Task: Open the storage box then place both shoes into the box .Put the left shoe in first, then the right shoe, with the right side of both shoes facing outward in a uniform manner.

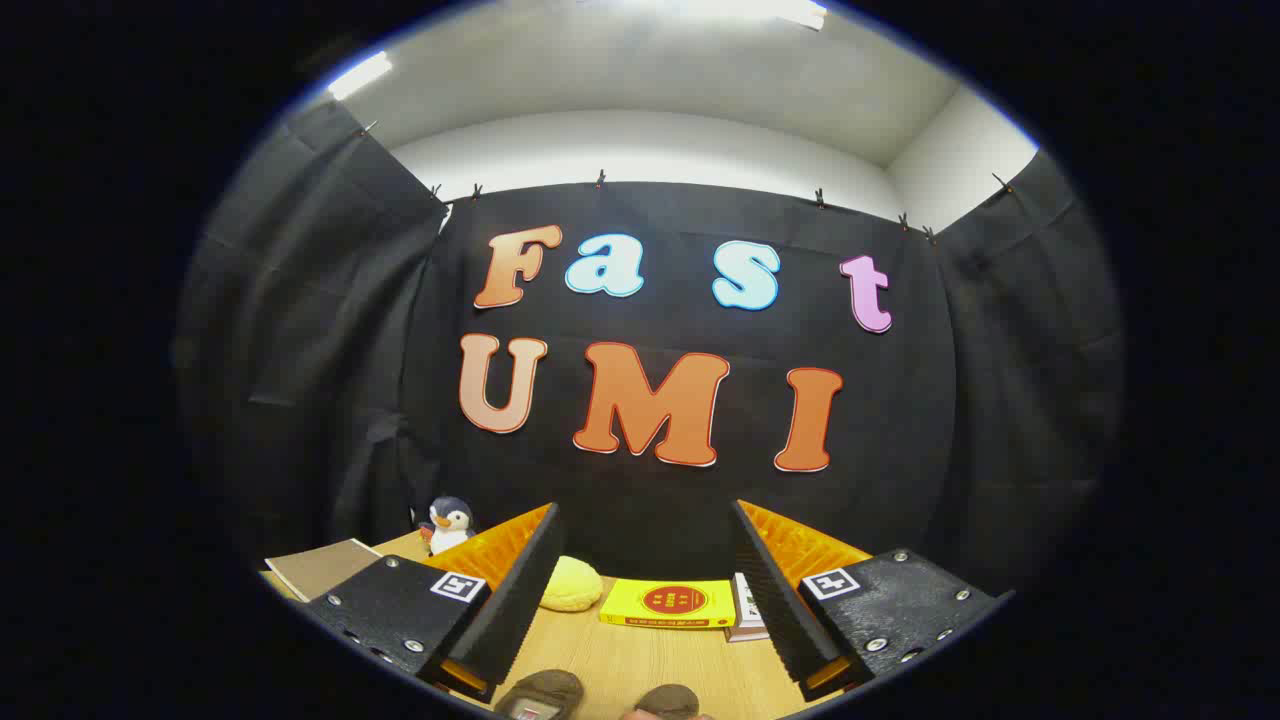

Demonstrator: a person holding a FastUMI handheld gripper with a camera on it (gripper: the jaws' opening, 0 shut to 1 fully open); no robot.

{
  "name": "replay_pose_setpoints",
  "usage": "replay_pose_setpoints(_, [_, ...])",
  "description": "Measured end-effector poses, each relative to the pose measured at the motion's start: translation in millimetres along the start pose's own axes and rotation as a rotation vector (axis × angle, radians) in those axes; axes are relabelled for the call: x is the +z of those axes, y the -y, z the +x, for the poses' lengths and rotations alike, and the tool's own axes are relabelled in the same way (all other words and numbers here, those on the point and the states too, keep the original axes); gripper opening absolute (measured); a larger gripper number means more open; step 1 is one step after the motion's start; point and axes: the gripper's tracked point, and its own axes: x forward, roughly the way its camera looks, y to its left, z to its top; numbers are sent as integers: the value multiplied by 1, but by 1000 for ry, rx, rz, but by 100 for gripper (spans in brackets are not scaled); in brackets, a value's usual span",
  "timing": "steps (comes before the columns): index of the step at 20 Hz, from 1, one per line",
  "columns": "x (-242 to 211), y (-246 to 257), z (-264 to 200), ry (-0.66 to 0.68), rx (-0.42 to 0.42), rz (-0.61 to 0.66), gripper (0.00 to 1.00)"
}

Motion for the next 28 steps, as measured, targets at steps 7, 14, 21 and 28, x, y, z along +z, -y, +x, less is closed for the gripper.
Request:
replay_pose_setpoints(7, [18,12,-3,2,-11,32,99])
replay_pose_setpoints(14, [27,18,-1,34,-22,48,99])
replay_pose_setpoints(21, [21,10,6,22,-10,48,99])
replay_pose_setpoints(28, [9,-6,13,33,61,51,99])
